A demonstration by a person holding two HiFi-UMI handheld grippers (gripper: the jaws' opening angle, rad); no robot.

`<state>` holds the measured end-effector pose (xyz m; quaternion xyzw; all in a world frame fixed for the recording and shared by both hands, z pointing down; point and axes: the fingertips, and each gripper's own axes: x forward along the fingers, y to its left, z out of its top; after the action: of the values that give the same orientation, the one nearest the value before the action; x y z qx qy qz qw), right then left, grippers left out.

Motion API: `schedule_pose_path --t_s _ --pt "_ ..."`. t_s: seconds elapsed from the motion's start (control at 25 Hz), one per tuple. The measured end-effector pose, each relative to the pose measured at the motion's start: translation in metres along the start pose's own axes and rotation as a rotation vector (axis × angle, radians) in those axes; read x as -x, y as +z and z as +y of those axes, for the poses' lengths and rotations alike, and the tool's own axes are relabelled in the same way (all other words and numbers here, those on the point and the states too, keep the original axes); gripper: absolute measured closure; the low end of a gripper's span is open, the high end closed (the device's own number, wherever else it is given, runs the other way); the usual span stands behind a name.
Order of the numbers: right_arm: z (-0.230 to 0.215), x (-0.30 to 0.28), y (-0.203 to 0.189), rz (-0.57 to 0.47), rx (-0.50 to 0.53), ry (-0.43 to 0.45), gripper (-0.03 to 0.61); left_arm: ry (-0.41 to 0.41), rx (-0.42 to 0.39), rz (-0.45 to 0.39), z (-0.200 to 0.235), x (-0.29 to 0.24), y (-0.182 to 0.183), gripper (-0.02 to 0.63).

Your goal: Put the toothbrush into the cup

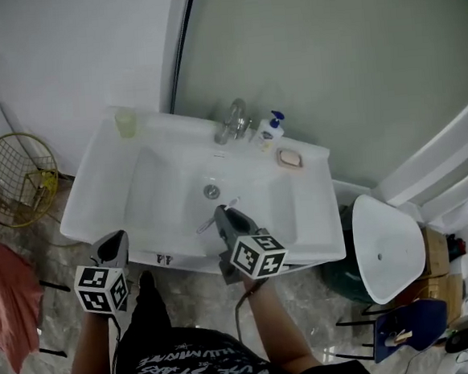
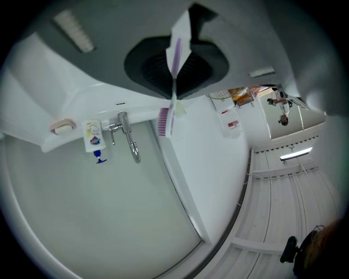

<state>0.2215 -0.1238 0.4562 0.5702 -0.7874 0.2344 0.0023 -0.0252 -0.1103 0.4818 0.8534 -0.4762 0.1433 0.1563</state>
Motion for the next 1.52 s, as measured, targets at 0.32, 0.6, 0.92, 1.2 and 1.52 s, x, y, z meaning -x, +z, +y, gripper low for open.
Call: schedule_pose_path --t_s 0.32,0.6,0.92,1.2,1.52 --pt "0.011 -0.104 0.037 -0.010 0.013 -0.005 0.551 -0.036 -0.005 -0.002 0.070 -0.068 0.041 0.604" --pt "0.039 -0.195 0.079 -0.022 0.056 0.032 0.551 -0.054 -0.006 -0.027 0.129 -0.112 0.081 0.604" --pt "0.063 -0.281 0.128 -0.051 0.093 0.067 0.551 -0.068 -0.001 -0.060 0.180 -0.147 0.114 0.604" --pt "0.079 -0.348 0.151 -0.049 0.117 0.102 0.551 -0.050 0.014 -0.077 0.218 -0.171 0.131 0.604" --pt "0.088 -0.405 0.158 -0.079 0.165 0.074 0.551 -0.024 0.038 -0.074 0.251 -0.184 0.132 0.604"
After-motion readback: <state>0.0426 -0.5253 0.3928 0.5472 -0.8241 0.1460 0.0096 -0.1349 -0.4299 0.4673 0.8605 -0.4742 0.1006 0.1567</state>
